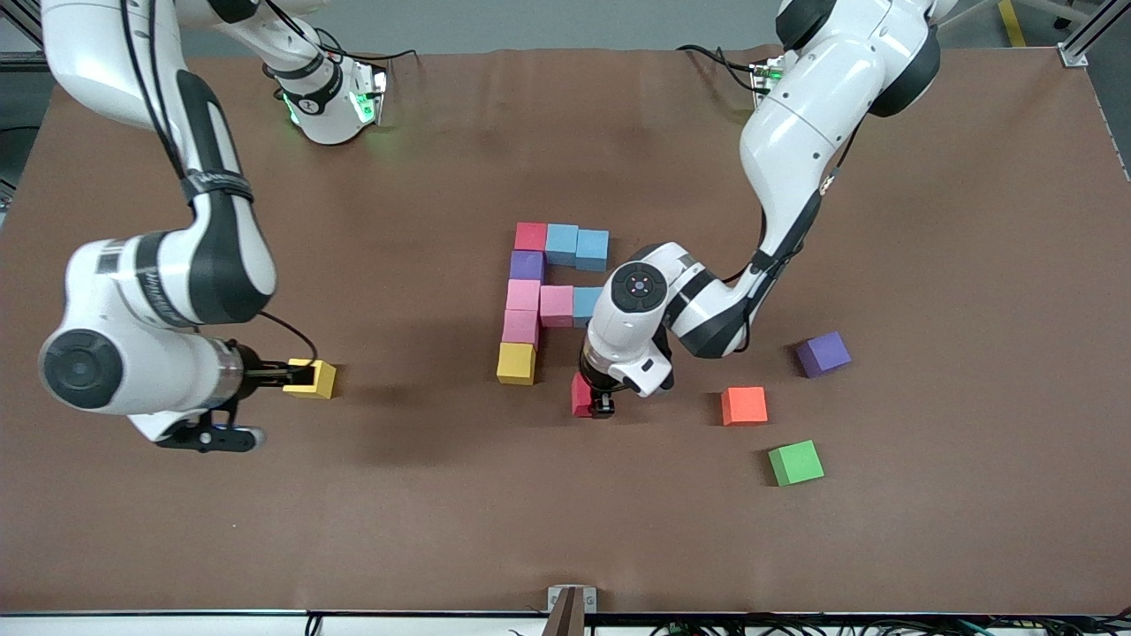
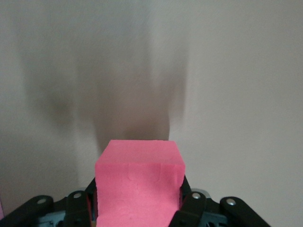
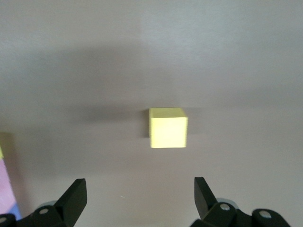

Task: Arrange 11 blocks into digit 3
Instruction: 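Carry the red cube centerward with the left gripper while the right gripper withdraws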

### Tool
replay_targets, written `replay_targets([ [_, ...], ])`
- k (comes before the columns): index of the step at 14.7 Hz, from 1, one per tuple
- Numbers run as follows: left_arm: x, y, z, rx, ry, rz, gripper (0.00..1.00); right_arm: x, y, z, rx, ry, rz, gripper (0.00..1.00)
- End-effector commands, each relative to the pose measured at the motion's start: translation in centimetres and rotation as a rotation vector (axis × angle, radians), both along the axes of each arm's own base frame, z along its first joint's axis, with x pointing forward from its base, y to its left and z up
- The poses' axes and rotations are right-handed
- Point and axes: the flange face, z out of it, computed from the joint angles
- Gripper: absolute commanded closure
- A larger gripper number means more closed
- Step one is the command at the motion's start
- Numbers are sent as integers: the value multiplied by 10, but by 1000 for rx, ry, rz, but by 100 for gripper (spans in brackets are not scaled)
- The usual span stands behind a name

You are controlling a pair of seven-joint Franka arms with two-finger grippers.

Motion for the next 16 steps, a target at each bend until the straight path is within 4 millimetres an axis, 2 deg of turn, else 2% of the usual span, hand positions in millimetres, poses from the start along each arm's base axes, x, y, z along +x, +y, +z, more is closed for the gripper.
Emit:
replay_targets([
  [1,-5,-15,-7,-20,7,23,58,-15,-25,22,13,11,53,0],
  [5,-22,-34,-19,-31,9,-5,58,-40,-51,47,-59,-9,52,0],
  [8,-30,-43,-22,-33,10,-20,58,-60,-70,61,-52,-9,30,0],
  [11,-37,-49,-27,-32,14,-32,57,-82,-74,75,-45,-29,26,0],
  [13,-37,-50,-27,-42,9,-26,57,-87,-84,86,-41,-43,12,0],
  [16,-40,-56,-27,-61,-2,-31,56,-93,-112,108,-25,-76,39,0],
])
